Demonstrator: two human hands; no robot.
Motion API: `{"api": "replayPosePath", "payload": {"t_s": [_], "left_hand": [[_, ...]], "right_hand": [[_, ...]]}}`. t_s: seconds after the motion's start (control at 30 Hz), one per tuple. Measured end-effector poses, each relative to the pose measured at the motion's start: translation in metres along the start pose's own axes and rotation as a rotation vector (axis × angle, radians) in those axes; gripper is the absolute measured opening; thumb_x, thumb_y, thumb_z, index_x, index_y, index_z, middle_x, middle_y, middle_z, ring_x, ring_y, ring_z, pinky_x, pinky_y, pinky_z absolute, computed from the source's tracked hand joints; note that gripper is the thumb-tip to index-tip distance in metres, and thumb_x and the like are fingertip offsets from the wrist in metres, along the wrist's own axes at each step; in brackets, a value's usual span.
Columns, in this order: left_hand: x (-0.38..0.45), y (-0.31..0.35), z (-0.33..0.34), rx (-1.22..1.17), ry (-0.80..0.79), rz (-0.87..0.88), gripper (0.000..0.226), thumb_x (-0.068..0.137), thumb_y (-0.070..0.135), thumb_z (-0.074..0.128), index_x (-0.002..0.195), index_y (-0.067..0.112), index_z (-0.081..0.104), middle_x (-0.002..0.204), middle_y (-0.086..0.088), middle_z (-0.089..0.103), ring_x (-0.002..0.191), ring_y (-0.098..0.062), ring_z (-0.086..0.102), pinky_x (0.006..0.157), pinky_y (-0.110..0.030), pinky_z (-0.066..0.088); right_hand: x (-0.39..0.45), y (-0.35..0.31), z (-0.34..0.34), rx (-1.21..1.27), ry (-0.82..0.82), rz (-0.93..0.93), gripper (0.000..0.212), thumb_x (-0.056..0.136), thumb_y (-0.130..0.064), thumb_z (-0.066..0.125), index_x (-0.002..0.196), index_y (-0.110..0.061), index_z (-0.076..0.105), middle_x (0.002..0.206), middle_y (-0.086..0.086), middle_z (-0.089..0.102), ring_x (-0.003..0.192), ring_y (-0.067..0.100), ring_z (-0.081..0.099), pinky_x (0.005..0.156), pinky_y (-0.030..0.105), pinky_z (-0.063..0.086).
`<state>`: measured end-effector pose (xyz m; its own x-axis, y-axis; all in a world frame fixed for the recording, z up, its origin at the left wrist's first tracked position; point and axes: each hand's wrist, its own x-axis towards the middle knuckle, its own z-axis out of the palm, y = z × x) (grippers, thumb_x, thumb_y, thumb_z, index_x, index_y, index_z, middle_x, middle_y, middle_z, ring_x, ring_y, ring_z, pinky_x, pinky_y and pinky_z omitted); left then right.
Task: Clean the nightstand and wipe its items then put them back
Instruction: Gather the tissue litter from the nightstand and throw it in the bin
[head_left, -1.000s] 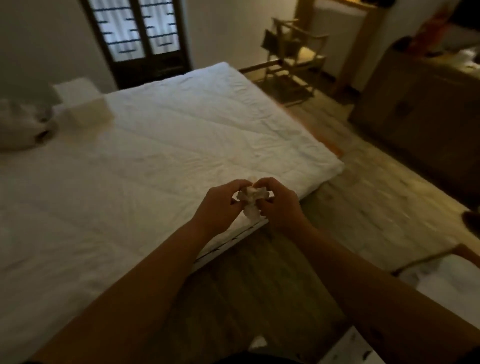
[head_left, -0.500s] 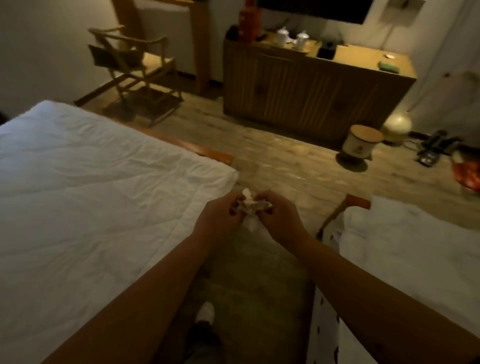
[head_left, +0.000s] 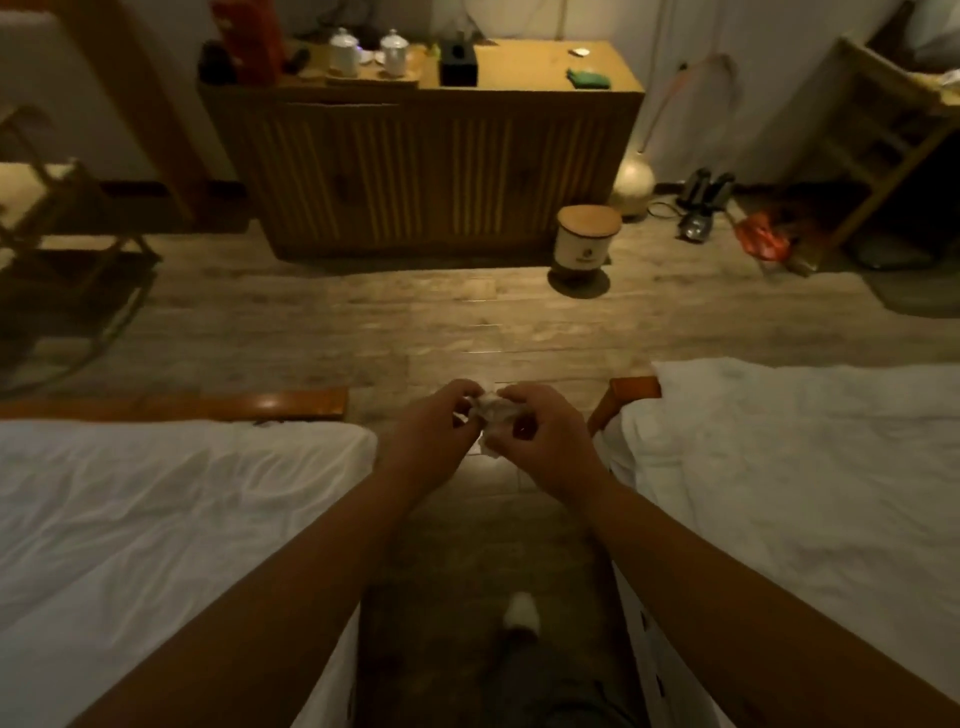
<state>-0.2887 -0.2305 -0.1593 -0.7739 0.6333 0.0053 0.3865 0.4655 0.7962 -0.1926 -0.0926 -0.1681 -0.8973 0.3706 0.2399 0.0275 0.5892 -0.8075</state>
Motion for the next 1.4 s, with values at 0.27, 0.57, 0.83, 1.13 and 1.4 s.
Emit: {"api": "replayPosePath", "payload": {"t_s": [0.27,0.57,0.83,1.13,1.4], "left_hand": [[0.215,0.011,0.064,0.066,-0.166,0.054,0.016,0.086,0.025,0.066,0.101,0.025,0.061,0.084,0.005,0.068,0.071,0.0,0.062,0.064,-0.018,0.051],[0.435,0.042,0.097,0.102,-0.214,0.077,0.018,0.085,0.032,0.067,0.102,0.029,0.058,0.085,0.004,0.068,0.074,-0.006,0.062,0.067,-0.024,0.053],[0.645,0.024,0.128,0.104,-0.304,0.123,0.015,0.083,0.037,0.067,0.091,0.038,0.055,0.08,0.007,0.066,0.07,-0.005,0.06,0.06,-0.022,0.046],[0.866,0.025,0.137,0.16,-0.518,0.2,0.014,0.084,0.026,0.067,0.095,0.033,0.061,0.087,0.007,0.069,0.076,-0.006,0.06,0.063,-0.021,0.044],[0.999,0.032,0.167,0.167,-0.551,0.181,0.015,0.088,0.022,0.064,0.103,0.025,0.065,0.089,0.007,0.066,0.08,-0.005,0.06,0.067,-0.02,0.046]], "right_hand": [[0.155,0.13,-0.047,-0.163,0.112,0.07,0.041,0.074,-0.016,0.078,0.111,-0.01,0.061,0.102,0.004,0.064,0.087,0.004,0.052,0.073,0.002,0.037],[0.346,0.213,-0.126,-0.234,0.047,0.086,0.043,0.074,-0.017,0.078,0.113,-0.008,0.062,0.105,0.008,0.065,0.088,0.01,0.055,0.074,0.005,0.038],[0.51,0.313,-0.142,-0.309,0.083,0.158,0.039,0.08,-0.018,0.074,0.116,-0.007,0.062,0.11,0.009,0.065,0.093,0.021,0.06,0.075,0.024,0.047],[0.691,0.393,-0.16,-0.34,0.127,0.334,0.035,0.079,-0.01,0.071,0.113,-0.013,0.061,0.106,0.004,0.062,0.087,0.011,0.055,0.069,0.015,0.04],[0.8,0.463,-0.187,-0.316,0.127,0.375,0.032,0.081,-0.012,0.067,0.112,-0.018,0.061,0.105,-0.002,0.061,0.091,0.008,0.053,0.074,0.022,0.047]]}}
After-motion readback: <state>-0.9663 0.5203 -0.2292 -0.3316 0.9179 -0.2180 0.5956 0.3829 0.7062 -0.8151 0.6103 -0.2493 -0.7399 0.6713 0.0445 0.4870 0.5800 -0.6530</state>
